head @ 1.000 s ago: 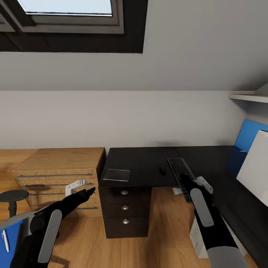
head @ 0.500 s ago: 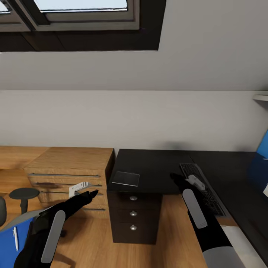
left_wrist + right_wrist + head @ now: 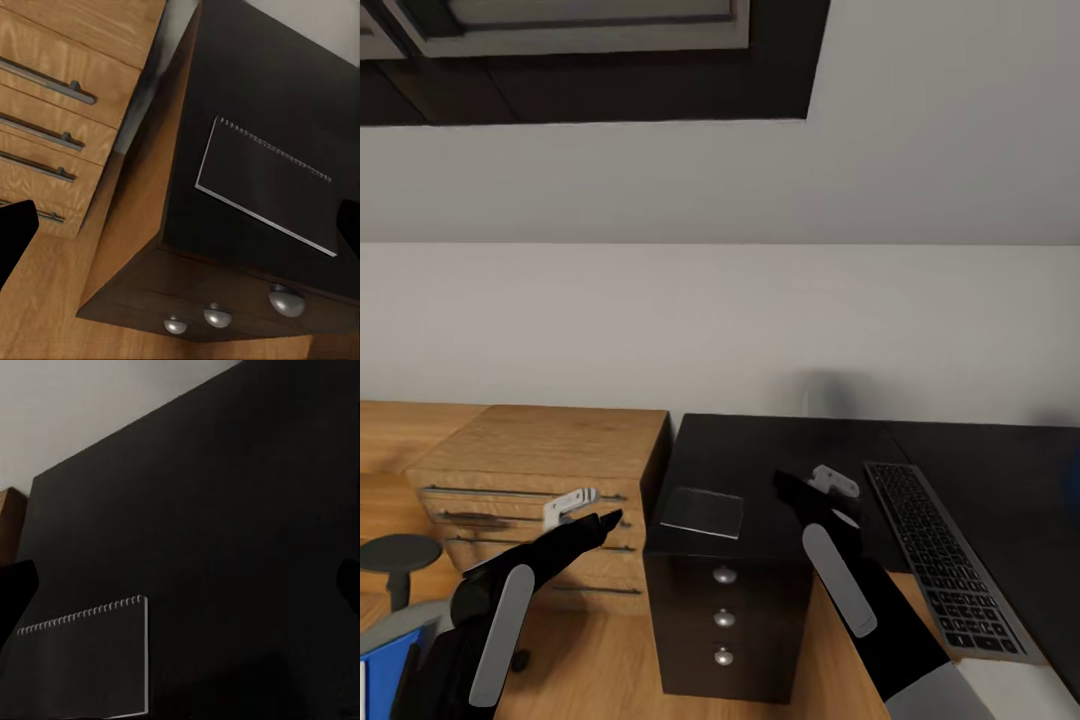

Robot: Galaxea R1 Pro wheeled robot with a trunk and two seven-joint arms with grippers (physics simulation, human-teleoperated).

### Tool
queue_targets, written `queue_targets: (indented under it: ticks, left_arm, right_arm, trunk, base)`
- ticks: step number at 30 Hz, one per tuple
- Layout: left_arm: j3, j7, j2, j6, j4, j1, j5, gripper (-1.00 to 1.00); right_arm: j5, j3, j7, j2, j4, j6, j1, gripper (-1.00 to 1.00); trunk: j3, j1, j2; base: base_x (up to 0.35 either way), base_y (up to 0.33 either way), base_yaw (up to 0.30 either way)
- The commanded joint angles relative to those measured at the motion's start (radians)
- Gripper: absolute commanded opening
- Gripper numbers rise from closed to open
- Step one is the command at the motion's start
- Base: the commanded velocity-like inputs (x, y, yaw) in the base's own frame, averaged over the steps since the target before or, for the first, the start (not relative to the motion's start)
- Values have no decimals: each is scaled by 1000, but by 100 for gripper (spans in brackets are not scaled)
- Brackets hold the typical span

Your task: In the bedroom, organize the workspace by keeping the computer under the desk, ensuring the monitor is on the desk, placing the keyboard on the desk next to the monitor, placing the mouse on the desk next to the keyboard, moving the folder from the swivel chair onto the desk next to the mouse, stacking the notebook on top of the folder with the pen on top of the notebook, and positioning the swivel chair next to the desk.

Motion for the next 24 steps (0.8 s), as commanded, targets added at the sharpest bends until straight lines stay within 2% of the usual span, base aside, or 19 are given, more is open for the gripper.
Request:
queue_targets:
  ticks: [1,9,20,24]
  left_arm:
    - [2,4,-1,6,-1,-1,9,100]
    - [4,4,0,6,-1,-1,8,100]
    - [7,4,0,6,-4,-1,8,100]
    - [23,4,0,5,-8,-1,9,100]
  right_arm:
    - [-3,5,-7,0,-1,3,-1,100]
    - [5,28,-7,1,1,2,-1,100]
    - [11,39,-6,1,4,2,-1,100]
    - [21,40,-7,1,4,2,-1,100]
  trunk:
    - [-1,1,-1]
    - [-1,1,-1]
    - [-1,1,-1]
    - [-1,1,-1]
  base:
    - [258,0,28]
    - [113,0,141]
    - [13,0,259]
    - [2,0,274]
